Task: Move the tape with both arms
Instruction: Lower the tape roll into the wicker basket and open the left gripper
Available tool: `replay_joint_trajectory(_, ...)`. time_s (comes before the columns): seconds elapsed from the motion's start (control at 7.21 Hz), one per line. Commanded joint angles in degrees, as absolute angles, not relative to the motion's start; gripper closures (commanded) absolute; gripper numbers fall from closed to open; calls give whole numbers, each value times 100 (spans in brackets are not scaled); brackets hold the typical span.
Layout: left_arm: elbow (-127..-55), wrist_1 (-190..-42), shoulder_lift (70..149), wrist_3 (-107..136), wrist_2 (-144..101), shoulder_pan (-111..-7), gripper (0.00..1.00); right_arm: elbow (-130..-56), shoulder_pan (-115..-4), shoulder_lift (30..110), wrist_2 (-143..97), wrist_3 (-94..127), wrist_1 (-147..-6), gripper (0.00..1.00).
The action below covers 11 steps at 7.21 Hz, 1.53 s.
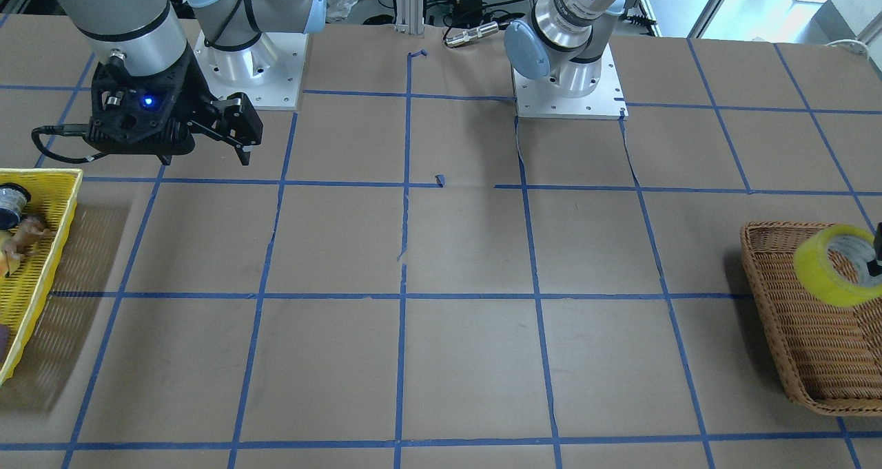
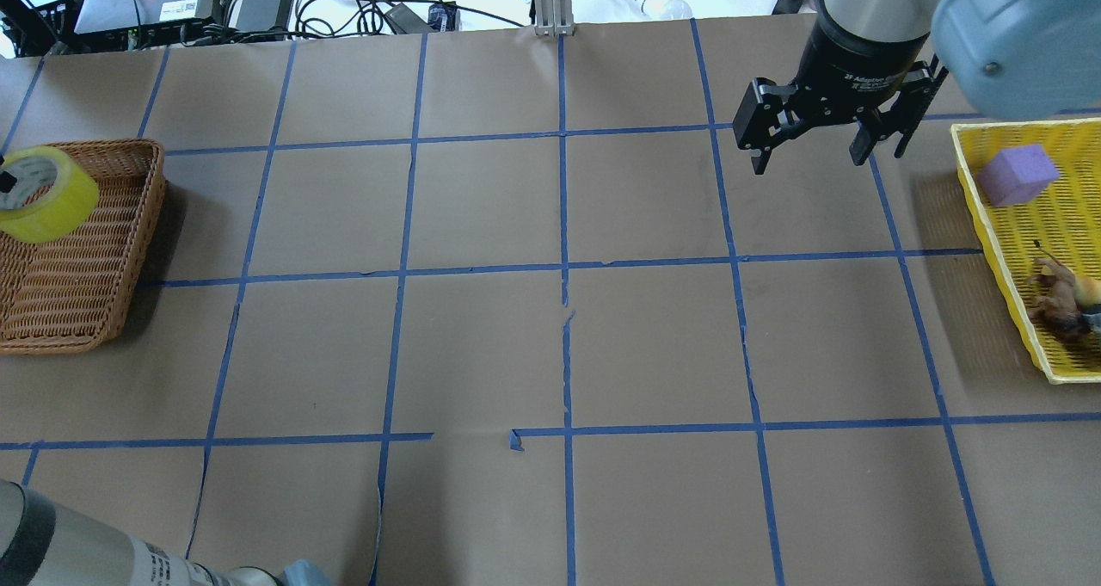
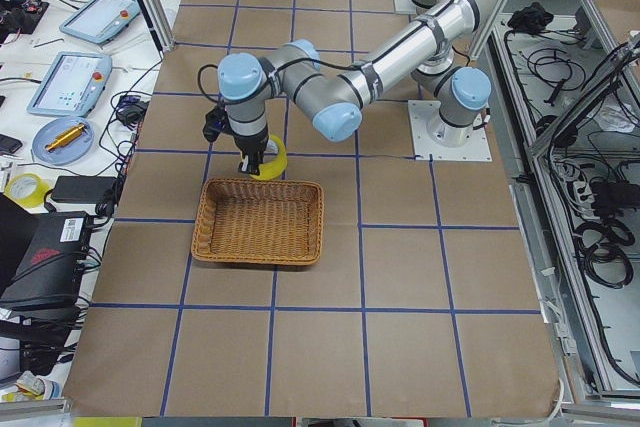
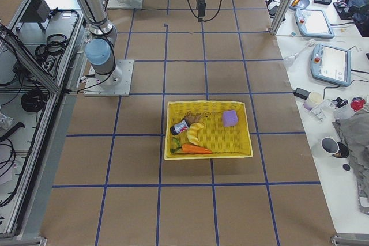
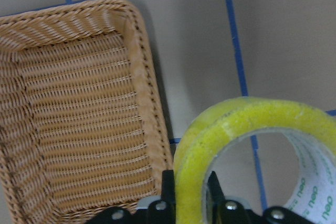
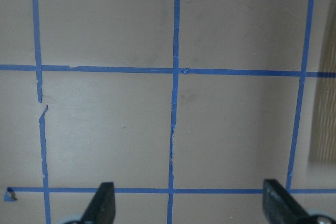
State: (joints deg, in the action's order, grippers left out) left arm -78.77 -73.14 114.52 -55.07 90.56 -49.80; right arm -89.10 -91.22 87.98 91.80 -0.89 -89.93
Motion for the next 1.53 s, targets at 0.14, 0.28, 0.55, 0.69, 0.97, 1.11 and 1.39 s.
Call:
replay_joint_trajectory(0.14, -7936, -6460, 12312, -5889, 9000, -4667, 94, -8930, -9114, 8798, 9211, -158, -9018, 0)
replay_joint_trajectory(0.28, -7945, -6451, 12418, -5828, 9000, -4667, 88, -8930, -9114, 8798, 9202, -150, -9018, 0)
replay_joint_trajectory(0.55, -8068, -6024, 12594, -5801, 8800, -4667, 51, -8930, -9114, 8798, 9211, -149, -9018, 0)
replay_joint_trajectory(0.69, -8129, -5907, 12577, -5679, 8685, -4667, 40, -8930, -9114, 8798, 9202, -149, -9018, 0)
replay_joint_trajectory(0.97, -8191, -6151, 12237, -5563, 8744, -4815, 0, -8930, -9114, 8789, 9220, -158, -9009, 0)
replay_joint_trajectory(1.11, -8139, -6875, 11834, -5450, 8815, -5095, 0, -8930, -9114, 8789, 9211, -150, -9017, 0)
replay_joint_trajectory(1.39, -8322, -7738, 11043, -4357, 8815, -6094, 0, -8930, -9114, 8789, 9220, -150, -9017, 0)
